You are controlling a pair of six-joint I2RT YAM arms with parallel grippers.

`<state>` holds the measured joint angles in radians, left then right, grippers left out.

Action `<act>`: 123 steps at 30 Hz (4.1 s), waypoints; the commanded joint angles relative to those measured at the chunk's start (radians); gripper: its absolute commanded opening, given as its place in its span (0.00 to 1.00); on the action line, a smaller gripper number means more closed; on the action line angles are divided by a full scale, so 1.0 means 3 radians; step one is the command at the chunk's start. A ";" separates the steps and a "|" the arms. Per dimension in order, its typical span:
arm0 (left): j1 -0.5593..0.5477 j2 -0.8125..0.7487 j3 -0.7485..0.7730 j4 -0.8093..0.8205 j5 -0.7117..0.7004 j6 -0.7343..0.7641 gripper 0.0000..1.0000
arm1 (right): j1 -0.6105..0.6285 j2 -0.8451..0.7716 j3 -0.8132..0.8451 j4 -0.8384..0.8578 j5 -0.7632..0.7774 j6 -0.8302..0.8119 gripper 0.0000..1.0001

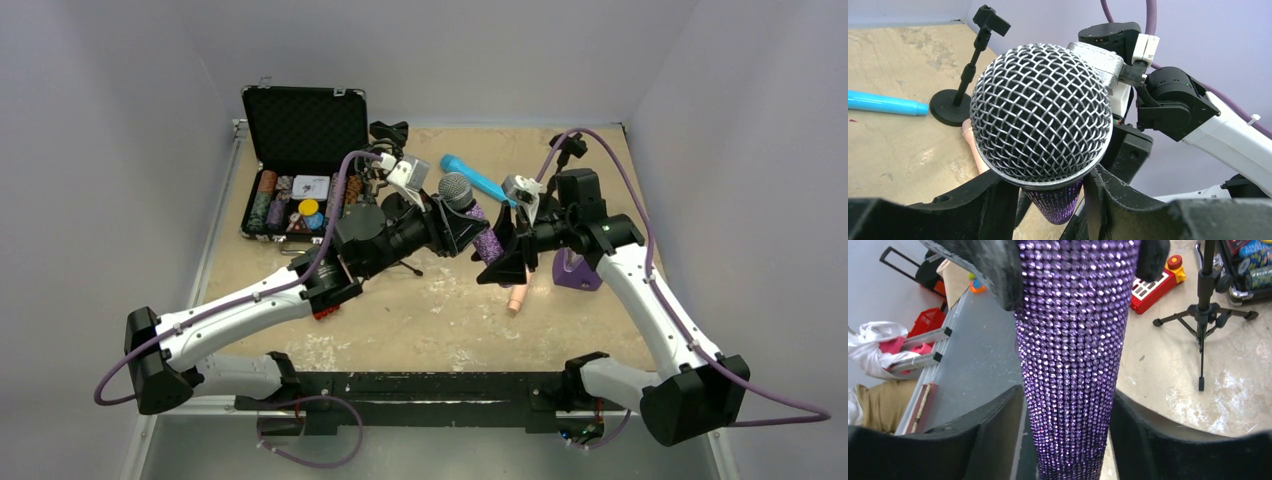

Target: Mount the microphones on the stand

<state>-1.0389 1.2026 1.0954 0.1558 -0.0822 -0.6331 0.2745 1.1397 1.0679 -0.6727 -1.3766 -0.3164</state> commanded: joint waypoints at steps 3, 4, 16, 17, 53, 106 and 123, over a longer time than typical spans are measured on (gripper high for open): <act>0.0012 -0.0133 0.0237 0.0111 0.0034 0.0281 0.00 | 0.0025 0.0020 0.0251 -0.0237 0.0055 -0.0237 0.16; 0.0013 -0.0151 0.0243 0.0087 0.0042 0.0307 0.00 | 0.0024 0.0021 0.0254 -0.0242 0.0044 -0.0237 0.07; 0.0188 -0.1060 0.0323 -0.1278 0.0056 0.0882 0.96 | -0.0052 -0.0191 0.0275 -0.0375 0.0027 -0.0574 0.00; 0.0196 -0.1167 0.0280 -0.1397 0.0026 0.0910 0.97 | -0.0060 -0.0205 0.0273 -0.0384 0.0045 -0.0609 0.00; 0.0237 -0.0205 -0.0389 0.1225 0.0441 0.0324 0.82 | 0.0220 0.0374 0.0644 -0.0662 -0.0402 -0.0701 0.00; 0.1065 -0.0524 0.2290 -0.2696 0.0091 0.1852 0.00 | 0.0008 -0.0543 -0.0615 -0.0687 0.0954 -0.1696 0.90; 0.1809 -0.0168 0.2582 -0.2528 0.0675 0.1580 0.00 | -0.0010 -0.0536 -0.0668 -0.0639 0.1076 -0.1696 0.90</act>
<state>-0.5388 1.1652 1.8160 -0.6968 0.0692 -0.1249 0.2745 0.9855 0.8734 -0.8894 -1.0611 -0.8104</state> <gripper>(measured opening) 0.487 0.902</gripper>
